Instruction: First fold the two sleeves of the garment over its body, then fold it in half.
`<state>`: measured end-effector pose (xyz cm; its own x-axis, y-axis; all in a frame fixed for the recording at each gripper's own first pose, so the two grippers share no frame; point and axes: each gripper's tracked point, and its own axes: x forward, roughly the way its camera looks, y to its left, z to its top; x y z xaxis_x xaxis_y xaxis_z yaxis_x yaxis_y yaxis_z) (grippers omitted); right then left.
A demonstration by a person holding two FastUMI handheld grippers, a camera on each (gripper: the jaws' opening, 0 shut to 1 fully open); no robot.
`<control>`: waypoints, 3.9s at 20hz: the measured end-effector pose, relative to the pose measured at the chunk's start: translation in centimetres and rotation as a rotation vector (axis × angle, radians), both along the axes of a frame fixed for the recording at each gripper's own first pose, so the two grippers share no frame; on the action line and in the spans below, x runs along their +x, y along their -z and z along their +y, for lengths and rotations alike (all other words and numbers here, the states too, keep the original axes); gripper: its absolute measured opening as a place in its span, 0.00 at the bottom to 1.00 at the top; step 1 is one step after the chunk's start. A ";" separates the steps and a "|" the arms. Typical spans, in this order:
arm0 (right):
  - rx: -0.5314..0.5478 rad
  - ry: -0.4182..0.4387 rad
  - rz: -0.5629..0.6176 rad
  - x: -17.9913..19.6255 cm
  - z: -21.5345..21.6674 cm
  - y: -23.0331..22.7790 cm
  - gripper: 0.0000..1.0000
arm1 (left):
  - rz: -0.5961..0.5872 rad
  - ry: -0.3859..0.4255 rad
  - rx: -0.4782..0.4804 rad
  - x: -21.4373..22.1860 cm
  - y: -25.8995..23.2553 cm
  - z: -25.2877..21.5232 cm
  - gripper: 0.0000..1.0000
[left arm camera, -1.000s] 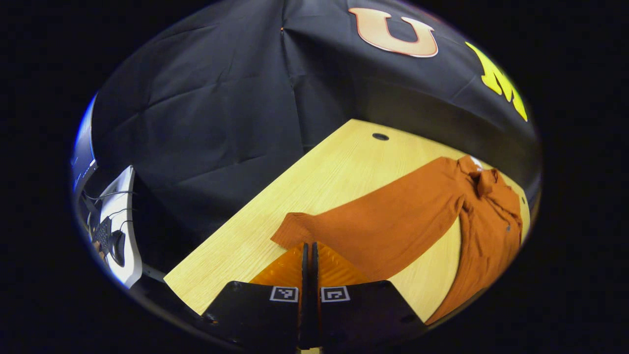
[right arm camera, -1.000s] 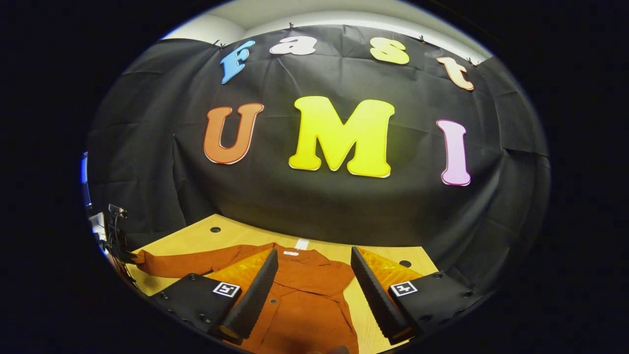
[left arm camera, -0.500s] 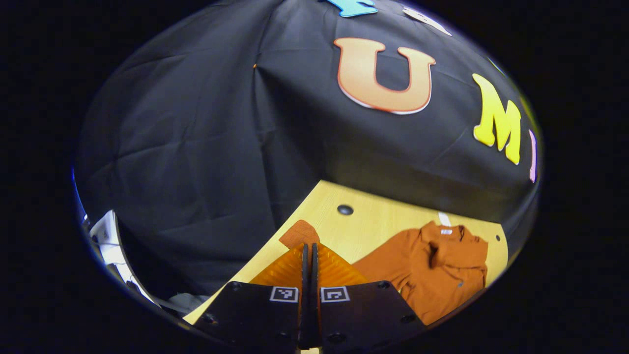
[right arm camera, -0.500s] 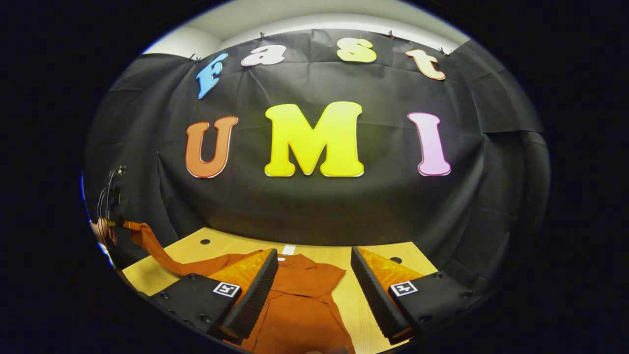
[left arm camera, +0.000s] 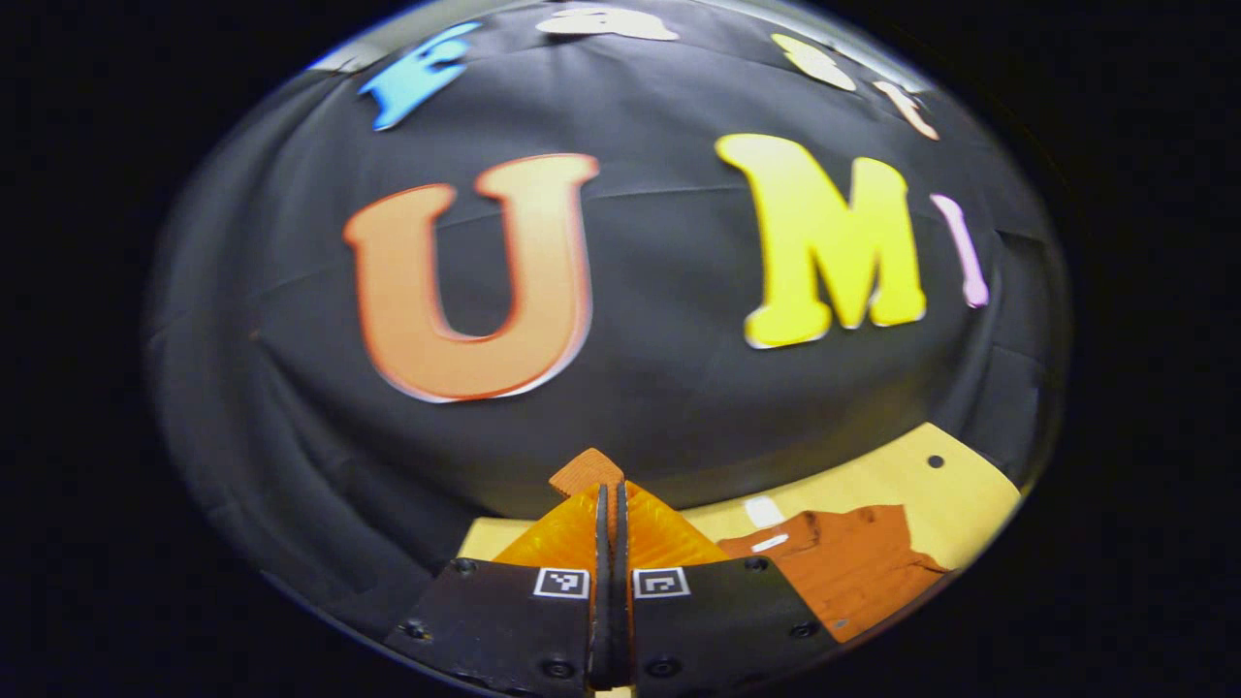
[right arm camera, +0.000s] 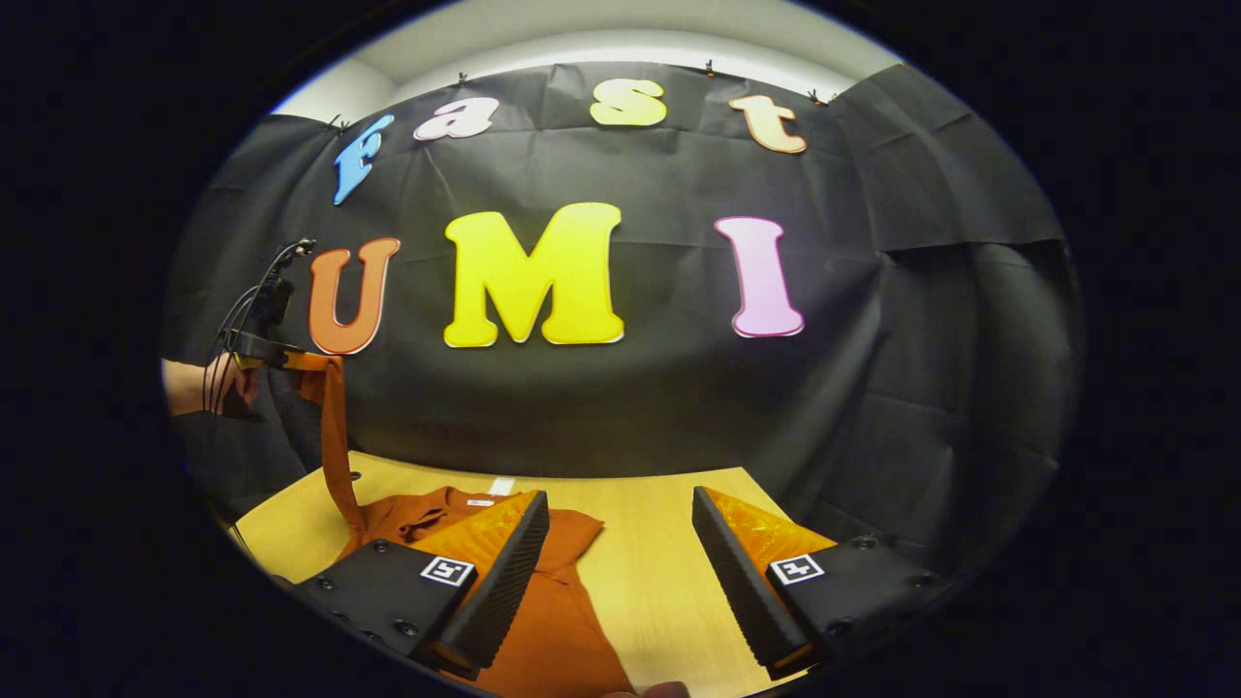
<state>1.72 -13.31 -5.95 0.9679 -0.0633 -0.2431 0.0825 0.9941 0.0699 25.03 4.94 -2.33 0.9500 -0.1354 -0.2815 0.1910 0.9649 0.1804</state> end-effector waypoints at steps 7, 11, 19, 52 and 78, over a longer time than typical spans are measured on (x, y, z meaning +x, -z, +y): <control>-0.060 0.148 0.048 -4.3 -7.5 0.7 0.94 | 0.182 0.261 0.044 -0.8 11.5 -20.4 0.03; -0.074 0.229 0.068 -6.5 -10.6 0.7 0.94 | 0.326 0.321 0.072 -2.7 19.8 -27.1 0.03; -0.104 0.298 0.114 -9.8 -13.9 0.8 0.94 | 0.424 0.260 0.182 -4.1 28.8 -33.1 0.05; 0.047 -0.306 -0.239 4.2 13.0 -11.7 0.94 | -0.228 -0.118 -0.257 -17.8 -10.8 -13.0 1.00; 0.012 -0.386 0.698 -13.5 1.2 23.6 0.95 | 0.802 -0.172 -0.348 -41.5 26.0 2.0 0.99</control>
<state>-11.80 -12.09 -29.57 0.5449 0.2519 -0.7998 -0.2384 0.9610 0.1402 -16.47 6.91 -28.28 0.4998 -0.2110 -0.8401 -0.0189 0.9670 -0.2541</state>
